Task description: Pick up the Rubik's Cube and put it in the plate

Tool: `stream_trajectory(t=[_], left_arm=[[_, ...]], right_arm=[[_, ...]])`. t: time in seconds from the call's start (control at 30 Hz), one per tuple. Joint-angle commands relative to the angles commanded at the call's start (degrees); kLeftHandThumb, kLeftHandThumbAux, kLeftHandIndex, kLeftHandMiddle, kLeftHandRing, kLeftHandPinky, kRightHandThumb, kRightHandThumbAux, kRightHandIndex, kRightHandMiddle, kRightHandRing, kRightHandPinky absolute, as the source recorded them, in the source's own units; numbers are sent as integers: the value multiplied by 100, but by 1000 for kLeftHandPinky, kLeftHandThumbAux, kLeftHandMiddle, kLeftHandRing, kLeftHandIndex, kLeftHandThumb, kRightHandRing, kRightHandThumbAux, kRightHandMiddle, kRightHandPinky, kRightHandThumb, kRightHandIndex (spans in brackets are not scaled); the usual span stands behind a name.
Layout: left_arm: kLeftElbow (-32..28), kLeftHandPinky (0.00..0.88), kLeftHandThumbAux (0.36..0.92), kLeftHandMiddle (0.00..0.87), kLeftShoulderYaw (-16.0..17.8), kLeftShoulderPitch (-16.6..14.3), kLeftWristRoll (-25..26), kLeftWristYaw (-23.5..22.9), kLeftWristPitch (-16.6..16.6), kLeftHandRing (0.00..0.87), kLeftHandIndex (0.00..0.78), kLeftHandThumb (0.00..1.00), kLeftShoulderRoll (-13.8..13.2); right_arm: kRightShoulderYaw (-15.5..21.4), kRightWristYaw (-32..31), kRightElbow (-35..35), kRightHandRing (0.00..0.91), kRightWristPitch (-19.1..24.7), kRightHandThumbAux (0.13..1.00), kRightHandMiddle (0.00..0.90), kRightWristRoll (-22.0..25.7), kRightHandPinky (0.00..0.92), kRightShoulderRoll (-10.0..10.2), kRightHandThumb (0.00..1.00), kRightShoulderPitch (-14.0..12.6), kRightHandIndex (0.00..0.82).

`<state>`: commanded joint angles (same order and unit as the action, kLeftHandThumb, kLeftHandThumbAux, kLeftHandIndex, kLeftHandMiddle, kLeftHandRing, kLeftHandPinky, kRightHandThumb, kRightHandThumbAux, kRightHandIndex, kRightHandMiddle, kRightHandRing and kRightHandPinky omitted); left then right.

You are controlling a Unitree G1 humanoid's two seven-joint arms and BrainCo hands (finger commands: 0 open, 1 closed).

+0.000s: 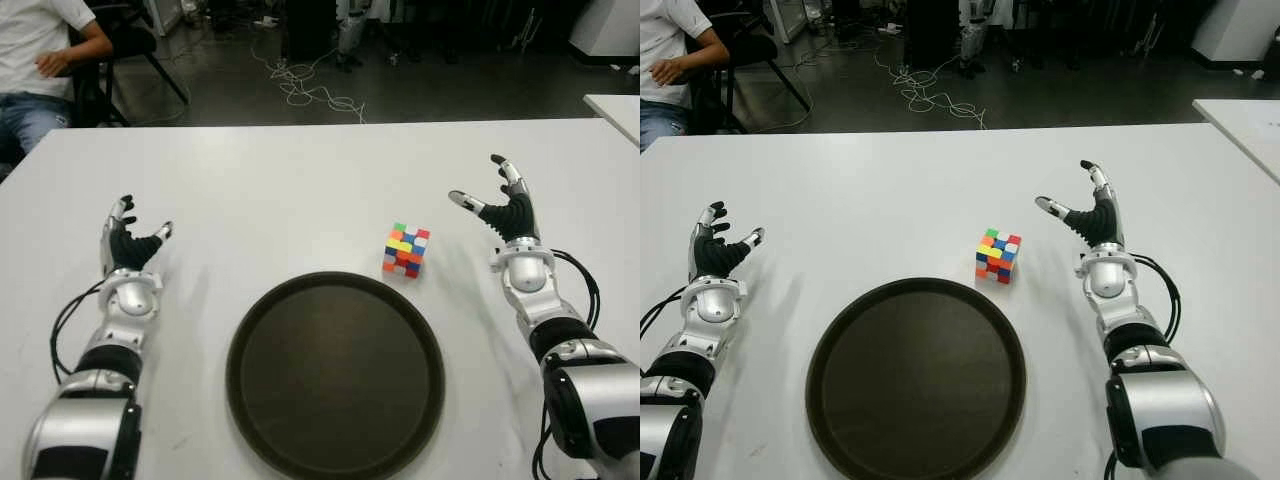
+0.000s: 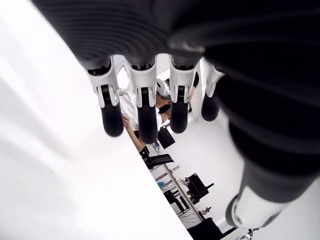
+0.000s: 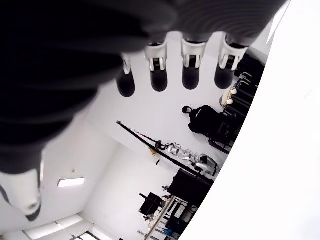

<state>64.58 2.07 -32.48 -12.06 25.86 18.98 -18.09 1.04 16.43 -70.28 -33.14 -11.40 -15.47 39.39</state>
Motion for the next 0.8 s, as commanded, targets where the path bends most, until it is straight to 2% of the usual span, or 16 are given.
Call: stream_trajectory(t=[0.23, 0.57, 0.8], left_arm=[[-5, 215, 746, 177, 14, 8, 20, -19, 20, 186, 116, 283, 10], [9, 188, 729, 168, -22, 17, -44, 32, 54, 168, 114, 290, -9], [8, 218, 739, 166, -57, 27, -81, 45, 94, 176, 116, 302, -28]], right_arm=[[-16, 4, 5, 0, 34, 589, 0, -9, 5, -7, 0, 2, 11], [-28, 36, 11, 0, 64, 593, 0, -28, 3, -6, 0, 4, 9], [-30, 45, 3, 0, 48, 586, 0, -30, 4, -6, 0, -4, 11]])
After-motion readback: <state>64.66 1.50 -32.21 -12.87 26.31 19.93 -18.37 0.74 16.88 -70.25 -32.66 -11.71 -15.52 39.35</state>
